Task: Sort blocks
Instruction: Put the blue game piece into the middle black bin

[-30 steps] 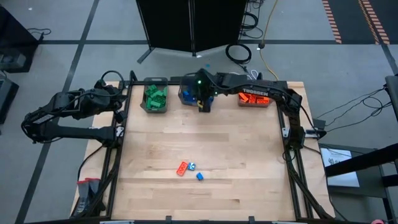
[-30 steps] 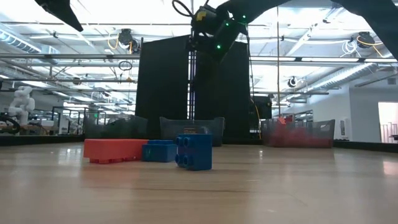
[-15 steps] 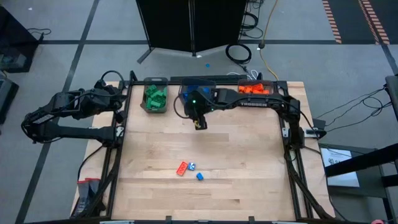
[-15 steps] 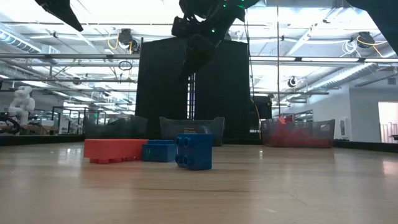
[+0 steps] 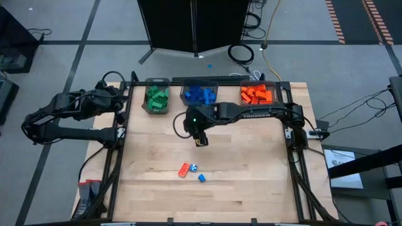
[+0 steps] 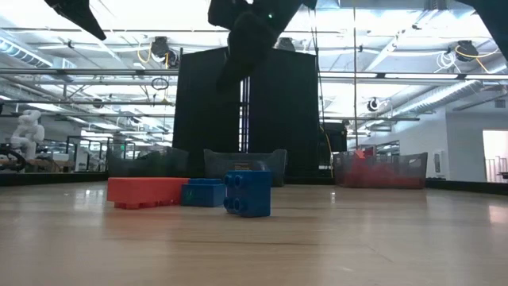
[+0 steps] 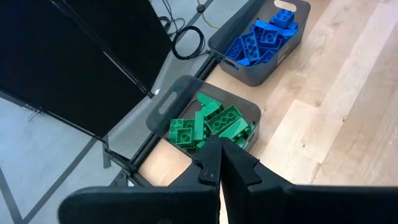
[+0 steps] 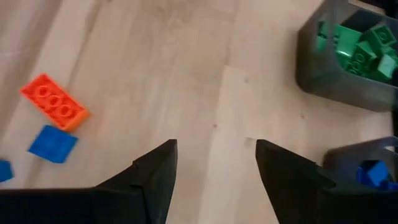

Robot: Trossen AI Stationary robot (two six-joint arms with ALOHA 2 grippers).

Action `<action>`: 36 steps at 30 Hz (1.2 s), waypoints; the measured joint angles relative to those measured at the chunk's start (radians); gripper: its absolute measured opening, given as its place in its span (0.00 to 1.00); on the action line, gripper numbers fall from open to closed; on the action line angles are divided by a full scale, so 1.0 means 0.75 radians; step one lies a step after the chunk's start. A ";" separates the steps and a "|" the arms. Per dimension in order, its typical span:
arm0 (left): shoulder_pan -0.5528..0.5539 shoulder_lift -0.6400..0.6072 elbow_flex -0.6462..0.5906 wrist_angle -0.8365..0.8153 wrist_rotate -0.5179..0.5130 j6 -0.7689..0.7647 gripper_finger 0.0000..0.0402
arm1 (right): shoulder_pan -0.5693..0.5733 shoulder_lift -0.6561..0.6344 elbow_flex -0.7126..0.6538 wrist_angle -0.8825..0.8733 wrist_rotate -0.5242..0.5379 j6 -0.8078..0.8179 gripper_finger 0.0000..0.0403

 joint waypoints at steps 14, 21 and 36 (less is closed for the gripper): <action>0.000 0.000 0.000 0.000 0.000 0.000 0.00 | 0.140 0.005 0.000 -0.006 0.000 0.239 0.53; 0.000 0.000 0.000 0.000 0.000 0.001 0.00 | 0.199 0.033 -0.002 0.008 0.002 0.386 0.53; 0.000 0.000 0.000 0.005 0.017 0.002 0.00 | 0.312 0.125 -0.001 0.050 0.005 0.637 0.53</action>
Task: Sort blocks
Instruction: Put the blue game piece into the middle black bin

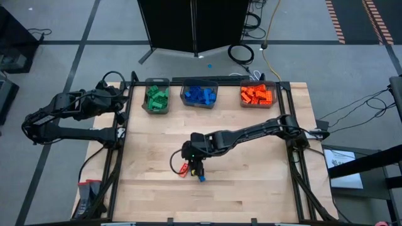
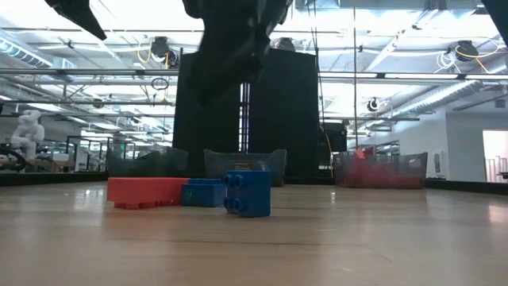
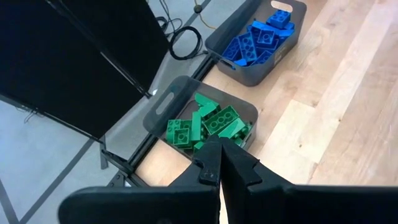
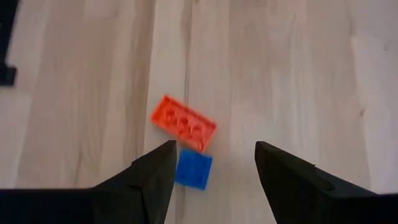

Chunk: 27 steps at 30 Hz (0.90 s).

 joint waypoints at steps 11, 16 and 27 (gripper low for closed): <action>0.000 0.000 0.000 0.003 0.000 -0.001 0.00 | 0.048 0.056 0.001 -0.025 0.001 0.078 0.53; 0.000 0.000 0.000 0.003 0.000 -0.001 0.00 | 0.052 0.082 0.000 -0.021 0.002 0.130 0.53; 0.000 0.000 0.000 0.002 0.000 0.001 0.00 | 0.056 0.130 0.001 -0.031 -0.010 0.202 0.53</action>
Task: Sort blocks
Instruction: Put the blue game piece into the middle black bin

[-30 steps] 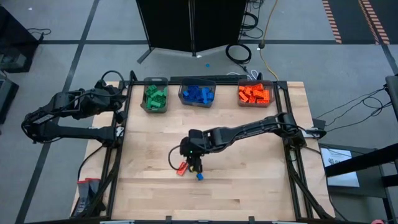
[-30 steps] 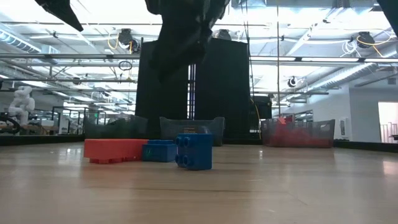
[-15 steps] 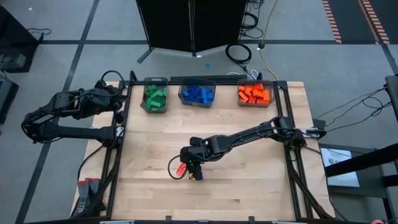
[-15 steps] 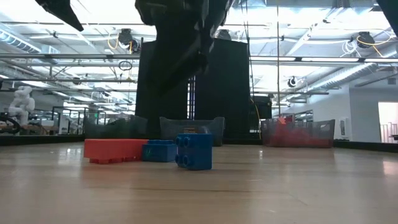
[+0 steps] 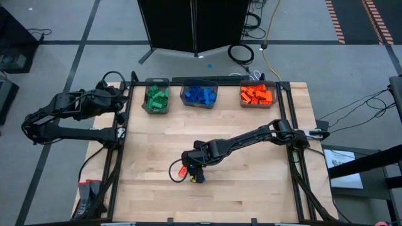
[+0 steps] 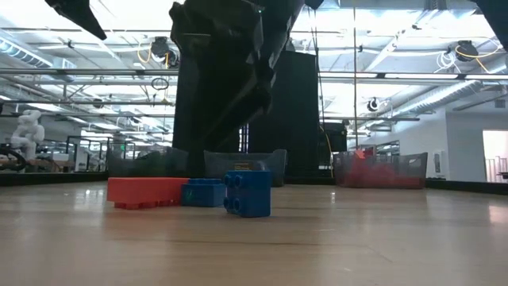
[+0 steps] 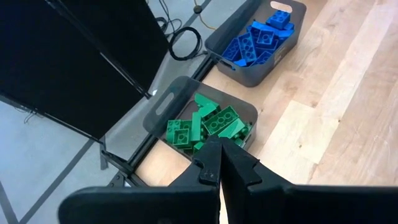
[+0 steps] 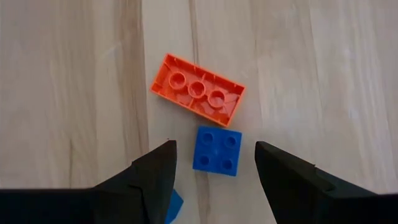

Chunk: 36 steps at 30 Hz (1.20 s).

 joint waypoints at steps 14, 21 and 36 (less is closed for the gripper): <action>0.000 0.000 0.000 0.001 0.023 0.005 0.00 | 0.002 0.010 -0.001 -0.001 -0.001 0.031 0.58; 0.000 0.000 0.000 0.000 0.023 -0.001 0.00 | 0.003 0.010 -0.001 -0.001 -0.001 0.032 0.62; 0.000 0.000 0.000 -0.001 0.024 -0.002 0.00 | 0.003 0.043 -0.001 0.020 -0.002 0.029 0.63</action>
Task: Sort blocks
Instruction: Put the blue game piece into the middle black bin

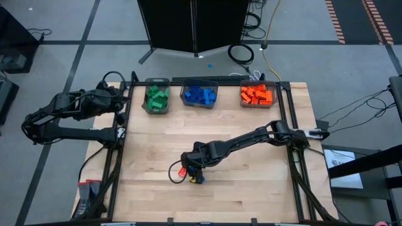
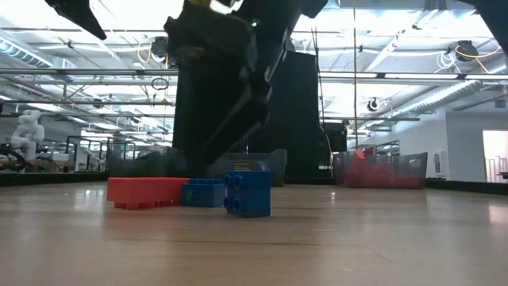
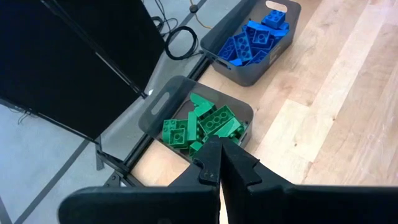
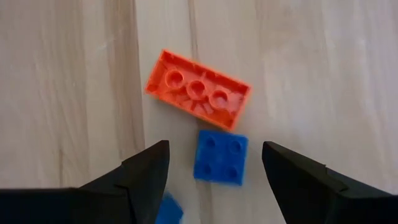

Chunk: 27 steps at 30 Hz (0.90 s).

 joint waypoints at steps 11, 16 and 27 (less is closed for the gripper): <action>0.000 0.000 0.000 -0.001 0.002 -0.001 0.00 | -0.001 0.027 0.000 0.044 -0.034 0.002 0.63; 0.000 0.000 0.000 -0.001 0.003 -0.001 0.00 | -0.001 0.027 -0.018 0.063 -0.033 0.004 0.63; 0.000 0.000 0.000 -0.001 0.004 -0.001 0.00 | -0.005 0.040 -0.048 0.092 -0.031 0.029 0.63</action>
